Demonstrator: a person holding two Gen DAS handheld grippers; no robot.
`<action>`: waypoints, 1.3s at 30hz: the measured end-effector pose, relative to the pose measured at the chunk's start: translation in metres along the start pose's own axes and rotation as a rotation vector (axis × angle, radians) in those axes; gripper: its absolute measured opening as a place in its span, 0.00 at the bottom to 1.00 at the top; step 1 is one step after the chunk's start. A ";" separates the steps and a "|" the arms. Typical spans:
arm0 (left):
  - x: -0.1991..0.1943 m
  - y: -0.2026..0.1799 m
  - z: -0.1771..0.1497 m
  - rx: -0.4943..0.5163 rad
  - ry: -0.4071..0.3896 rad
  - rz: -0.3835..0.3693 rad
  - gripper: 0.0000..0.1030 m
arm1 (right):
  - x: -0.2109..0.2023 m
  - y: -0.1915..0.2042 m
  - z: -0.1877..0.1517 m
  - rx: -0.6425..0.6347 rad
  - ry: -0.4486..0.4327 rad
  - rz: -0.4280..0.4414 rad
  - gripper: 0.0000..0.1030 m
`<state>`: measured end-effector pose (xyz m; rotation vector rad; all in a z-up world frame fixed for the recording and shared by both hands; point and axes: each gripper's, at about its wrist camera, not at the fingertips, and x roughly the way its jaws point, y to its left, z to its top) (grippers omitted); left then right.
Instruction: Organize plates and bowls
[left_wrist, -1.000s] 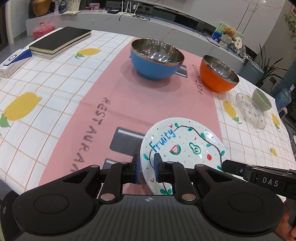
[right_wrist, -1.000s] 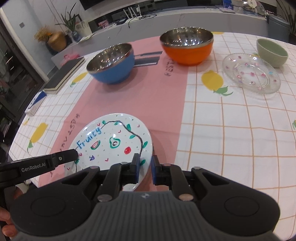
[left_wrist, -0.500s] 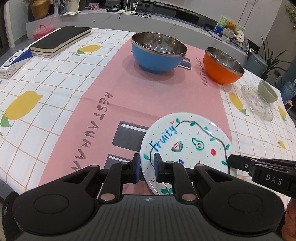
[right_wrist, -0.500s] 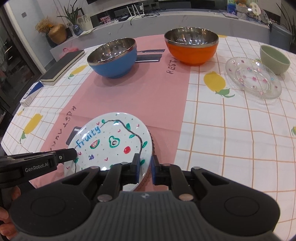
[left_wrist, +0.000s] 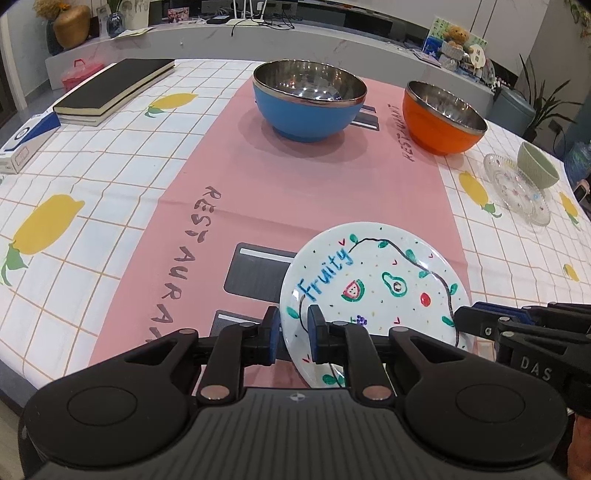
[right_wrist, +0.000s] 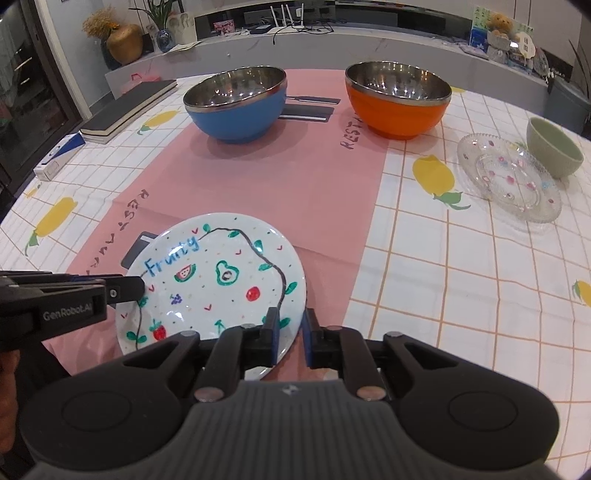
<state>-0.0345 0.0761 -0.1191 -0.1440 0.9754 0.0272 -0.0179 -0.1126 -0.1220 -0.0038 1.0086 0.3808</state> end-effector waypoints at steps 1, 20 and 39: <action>0.000 -0.001 0.000 0.006 0.001 0.006 0.17 | -0.002 -0.001 0.001 0.003 -0.007 0.004 0.13; -0.009 -0.086 0.075 0.056 -0.146 -0.294 0.21 | -0.039 -0.128 0.037 0.248 -0.156 -0.118 0.24; 0.118 -0.195 0.123 0.041 -0.042 -0.370 0.25 | 0.016 -0.277 0.070 0.467 -0.154 -0.174 0.31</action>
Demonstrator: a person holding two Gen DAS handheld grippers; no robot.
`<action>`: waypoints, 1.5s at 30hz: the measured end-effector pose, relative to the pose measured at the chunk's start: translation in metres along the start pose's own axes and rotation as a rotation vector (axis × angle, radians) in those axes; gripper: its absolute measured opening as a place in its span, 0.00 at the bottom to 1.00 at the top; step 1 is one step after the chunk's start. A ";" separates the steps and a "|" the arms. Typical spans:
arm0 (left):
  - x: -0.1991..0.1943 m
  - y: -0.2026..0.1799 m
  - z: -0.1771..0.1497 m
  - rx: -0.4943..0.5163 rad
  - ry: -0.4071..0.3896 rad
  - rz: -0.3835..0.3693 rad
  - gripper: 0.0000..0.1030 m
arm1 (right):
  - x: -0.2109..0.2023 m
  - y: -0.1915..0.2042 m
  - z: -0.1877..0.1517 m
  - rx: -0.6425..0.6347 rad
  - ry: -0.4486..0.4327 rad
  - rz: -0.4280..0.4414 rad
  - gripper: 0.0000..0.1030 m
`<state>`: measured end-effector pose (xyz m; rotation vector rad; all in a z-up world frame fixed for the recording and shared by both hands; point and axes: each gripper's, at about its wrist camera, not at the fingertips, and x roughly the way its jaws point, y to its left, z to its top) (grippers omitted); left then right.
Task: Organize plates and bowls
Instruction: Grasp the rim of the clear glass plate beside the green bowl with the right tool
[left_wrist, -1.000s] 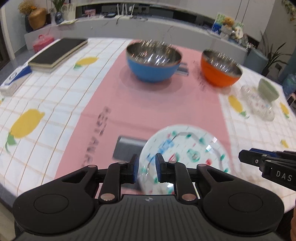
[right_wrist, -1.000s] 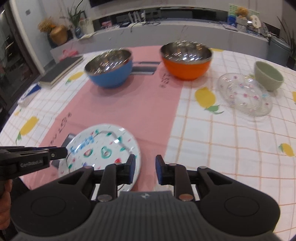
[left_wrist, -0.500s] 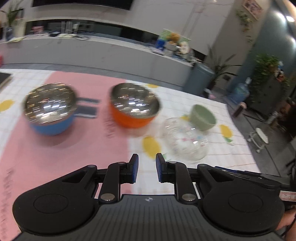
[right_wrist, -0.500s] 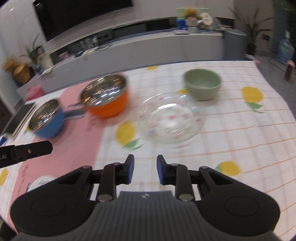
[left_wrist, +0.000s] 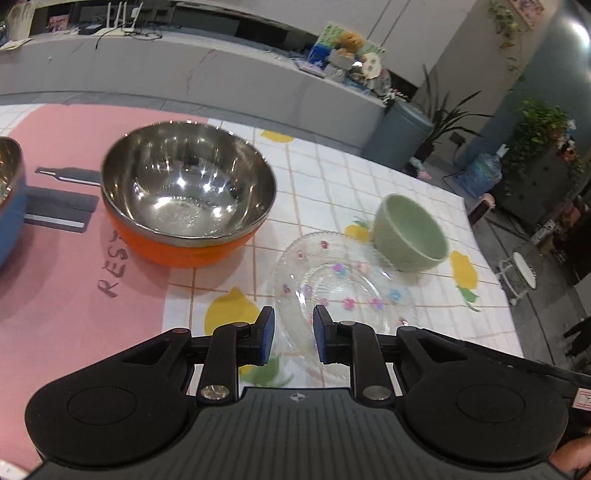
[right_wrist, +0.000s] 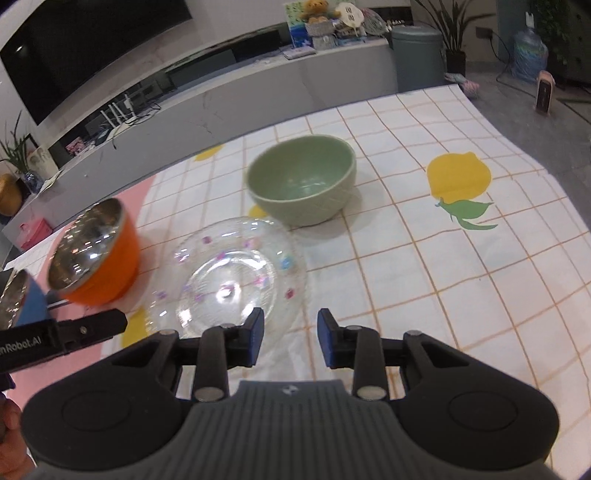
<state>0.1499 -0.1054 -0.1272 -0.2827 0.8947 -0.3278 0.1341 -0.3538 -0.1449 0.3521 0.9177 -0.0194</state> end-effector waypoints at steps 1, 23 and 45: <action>0.004 0.001 0.000 -0.003 0.000 0.000 0.25 | 0.004 -0.002 0.002 0.006 0.002 -0.001 0.31; 0.032 0.006 0.005 -0.025 0.014 0.011 0.14 | 0.028 -0.009 0.010 0.037 0.003 0.051 0.11; -0.015 0.001 -0.005 0.008 -0.030 -0.003 0.13 | -0.014 0.000 -0.006 0.015 -0.019 0.046 0.07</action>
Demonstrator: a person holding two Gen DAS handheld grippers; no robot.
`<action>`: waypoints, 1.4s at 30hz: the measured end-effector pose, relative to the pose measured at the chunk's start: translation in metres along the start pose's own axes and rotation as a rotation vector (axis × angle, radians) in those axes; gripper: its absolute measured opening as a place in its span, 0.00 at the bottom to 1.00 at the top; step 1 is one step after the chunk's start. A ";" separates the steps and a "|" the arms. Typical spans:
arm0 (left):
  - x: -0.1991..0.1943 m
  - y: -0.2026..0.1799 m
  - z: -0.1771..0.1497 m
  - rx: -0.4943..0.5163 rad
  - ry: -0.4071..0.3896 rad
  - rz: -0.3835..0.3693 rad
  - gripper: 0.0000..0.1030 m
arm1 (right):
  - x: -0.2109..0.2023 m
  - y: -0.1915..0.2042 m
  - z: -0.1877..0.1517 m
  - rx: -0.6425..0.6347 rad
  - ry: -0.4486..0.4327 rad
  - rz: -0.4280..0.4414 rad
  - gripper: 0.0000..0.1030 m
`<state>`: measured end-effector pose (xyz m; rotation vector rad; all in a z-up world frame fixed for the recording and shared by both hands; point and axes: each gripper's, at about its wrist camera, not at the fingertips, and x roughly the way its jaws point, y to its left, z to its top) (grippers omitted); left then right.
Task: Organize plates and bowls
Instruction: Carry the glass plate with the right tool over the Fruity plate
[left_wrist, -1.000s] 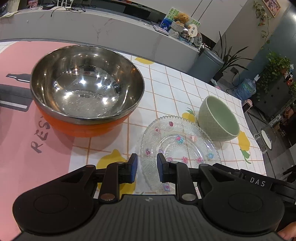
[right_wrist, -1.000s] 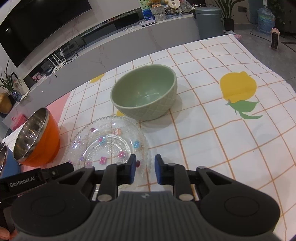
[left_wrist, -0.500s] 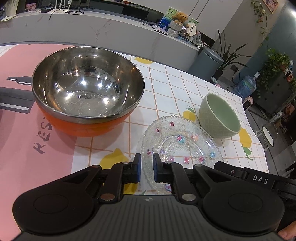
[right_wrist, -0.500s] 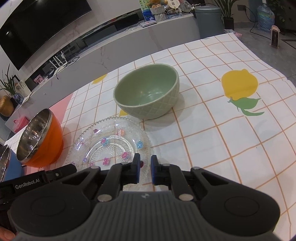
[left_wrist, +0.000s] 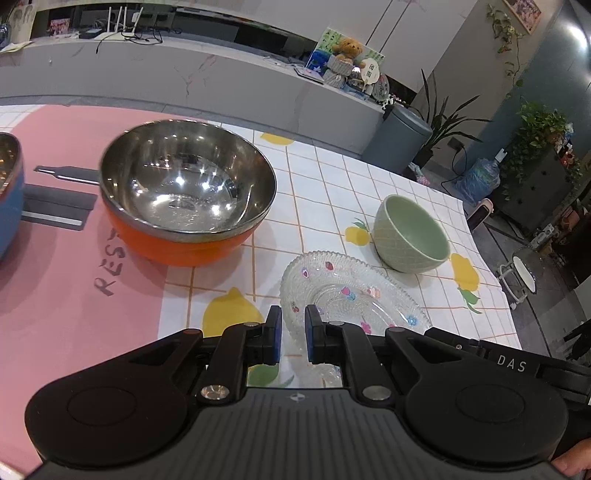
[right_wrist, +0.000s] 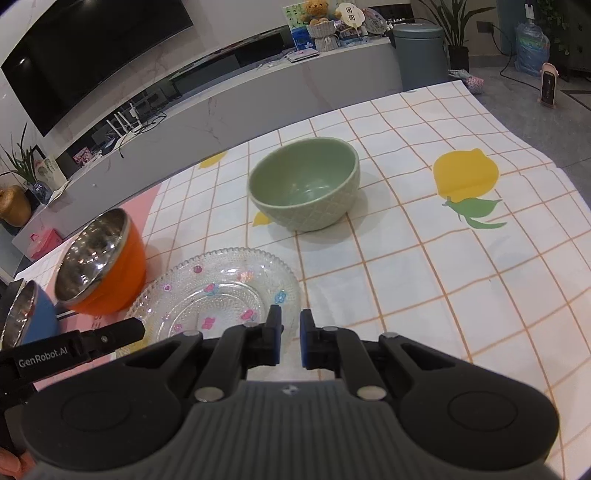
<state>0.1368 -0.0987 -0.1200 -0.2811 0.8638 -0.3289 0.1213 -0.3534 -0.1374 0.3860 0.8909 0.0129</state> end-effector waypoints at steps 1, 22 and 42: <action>-0.003 -0.001 -0.001 0.003 -0.002 0.003 0.13 | -0.003 0.001 -0.003 -0.001 0.000 0.002 0.07; -0.105 0.042 -0.053 -0.066 -0.091 0.043 0.13 | -0.071 0.066 -0.074 -0.081 0.001 0.078 0.07; -0.203 0.118 -0.092 -0.170 -0.209 0.136 0.13 | -0.083 0.168 -0.139 -0.277 0.107 0.191 0.04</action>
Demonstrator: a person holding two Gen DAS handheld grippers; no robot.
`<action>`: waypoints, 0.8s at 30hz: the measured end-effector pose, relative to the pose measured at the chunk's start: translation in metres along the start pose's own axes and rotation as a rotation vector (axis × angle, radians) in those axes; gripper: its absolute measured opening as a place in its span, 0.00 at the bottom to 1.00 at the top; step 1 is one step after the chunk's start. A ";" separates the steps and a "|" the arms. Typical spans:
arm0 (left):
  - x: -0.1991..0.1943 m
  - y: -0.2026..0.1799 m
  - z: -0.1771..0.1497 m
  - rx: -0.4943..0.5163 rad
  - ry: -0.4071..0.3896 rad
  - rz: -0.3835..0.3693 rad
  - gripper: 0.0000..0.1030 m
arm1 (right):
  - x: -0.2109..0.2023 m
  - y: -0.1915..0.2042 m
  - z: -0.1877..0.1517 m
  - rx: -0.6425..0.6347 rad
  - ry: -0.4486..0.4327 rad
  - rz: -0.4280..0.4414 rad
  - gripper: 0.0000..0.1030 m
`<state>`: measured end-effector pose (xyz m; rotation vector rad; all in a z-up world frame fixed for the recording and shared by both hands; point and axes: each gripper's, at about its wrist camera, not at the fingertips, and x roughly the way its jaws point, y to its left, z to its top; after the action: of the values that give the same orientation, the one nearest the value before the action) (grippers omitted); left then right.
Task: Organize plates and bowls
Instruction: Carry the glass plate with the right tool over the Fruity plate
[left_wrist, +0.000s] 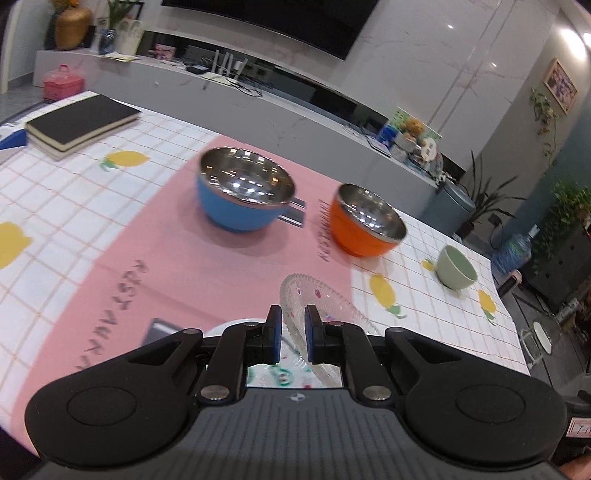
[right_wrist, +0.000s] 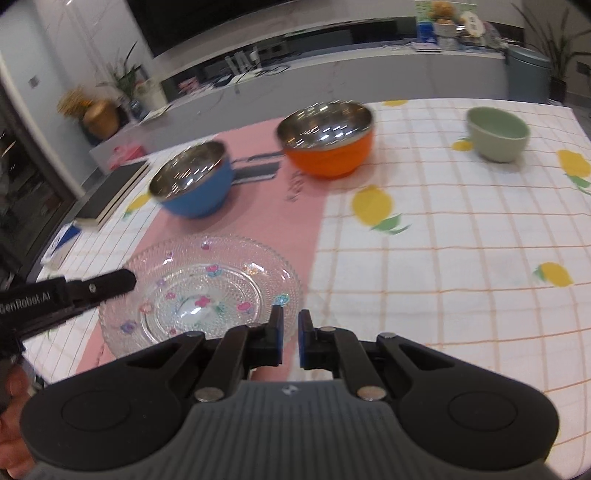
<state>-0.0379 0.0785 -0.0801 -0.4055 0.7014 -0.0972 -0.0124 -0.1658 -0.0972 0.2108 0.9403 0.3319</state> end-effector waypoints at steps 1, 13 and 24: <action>-0.002 0.003 -0.001 -0.002 -0.002 0.006 0.13 | 0.002 0.003 -0.002 -0.007 0.010 0.002 0.03; 0.019 0.028 -0.030 -0.084 0.088 0.003 0.04 | 0.024 0.057 -0.016 -0.195 0.048 0.073 0.00; 0.012 0.032 -0.030 -0.061 0.062 0.026 0.02 | 0.013 0.027 -0.014 -0.125 0.002 0.038 0.04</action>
<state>-0.0497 0.0954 -0.1213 -0.4533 0.7714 -0.0644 -0.0218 -0.1352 -0.1057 0.1140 0.9152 0.4244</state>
